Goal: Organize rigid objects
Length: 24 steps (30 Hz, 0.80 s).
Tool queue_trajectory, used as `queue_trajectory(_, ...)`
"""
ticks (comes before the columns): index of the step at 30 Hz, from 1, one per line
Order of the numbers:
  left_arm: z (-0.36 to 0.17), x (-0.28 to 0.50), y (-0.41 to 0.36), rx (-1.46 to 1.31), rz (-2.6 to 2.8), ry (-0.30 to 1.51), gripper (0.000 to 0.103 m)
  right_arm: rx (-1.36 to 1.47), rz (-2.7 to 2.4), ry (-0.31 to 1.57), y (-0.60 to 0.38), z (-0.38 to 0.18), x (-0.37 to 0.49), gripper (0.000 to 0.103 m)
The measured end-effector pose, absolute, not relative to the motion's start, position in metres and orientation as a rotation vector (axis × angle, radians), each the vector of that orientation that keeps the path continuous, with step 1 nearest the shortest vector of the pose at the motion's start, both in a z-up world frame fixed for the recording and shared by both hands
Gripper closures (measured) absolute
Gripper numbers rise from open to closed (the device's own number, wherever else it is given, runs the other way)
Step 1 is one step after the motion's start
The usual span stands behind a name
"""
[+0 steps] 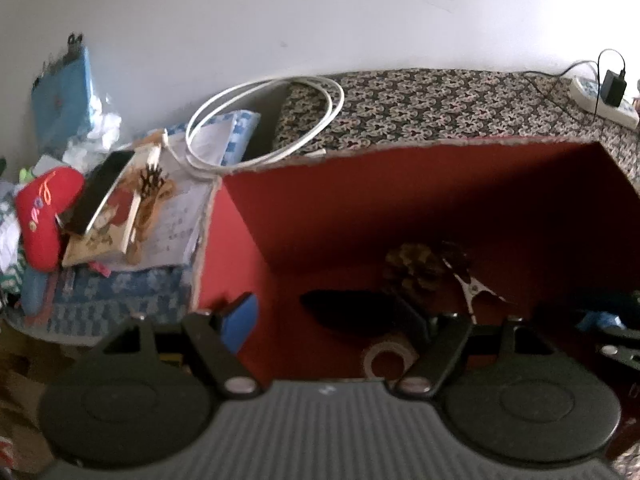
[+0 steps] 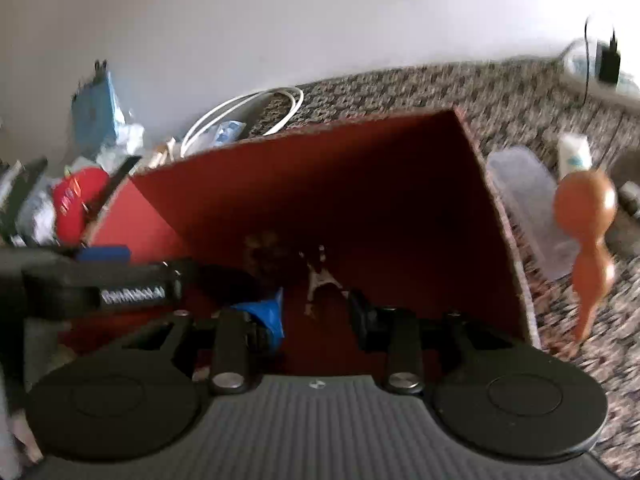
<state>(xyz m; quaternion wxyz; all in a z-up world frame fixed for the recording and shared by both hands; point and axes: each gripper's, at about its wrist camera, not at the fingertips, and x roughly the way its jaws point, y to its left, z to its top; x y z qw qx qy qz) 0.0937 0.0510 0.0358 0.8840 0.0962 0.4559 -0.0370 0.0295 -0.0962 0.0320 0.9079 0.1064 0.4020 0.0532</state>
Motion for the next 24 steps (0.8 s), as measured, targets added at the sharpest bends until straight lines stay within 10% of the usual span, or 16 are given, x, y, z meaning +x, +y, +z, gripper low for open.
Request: queue_trajectory(24,0.073,0.042,0.046,0.120,-0.047,0.894,0.023,0.198,0.043,0.734,-0.097,0.066,-0.004,0.085)
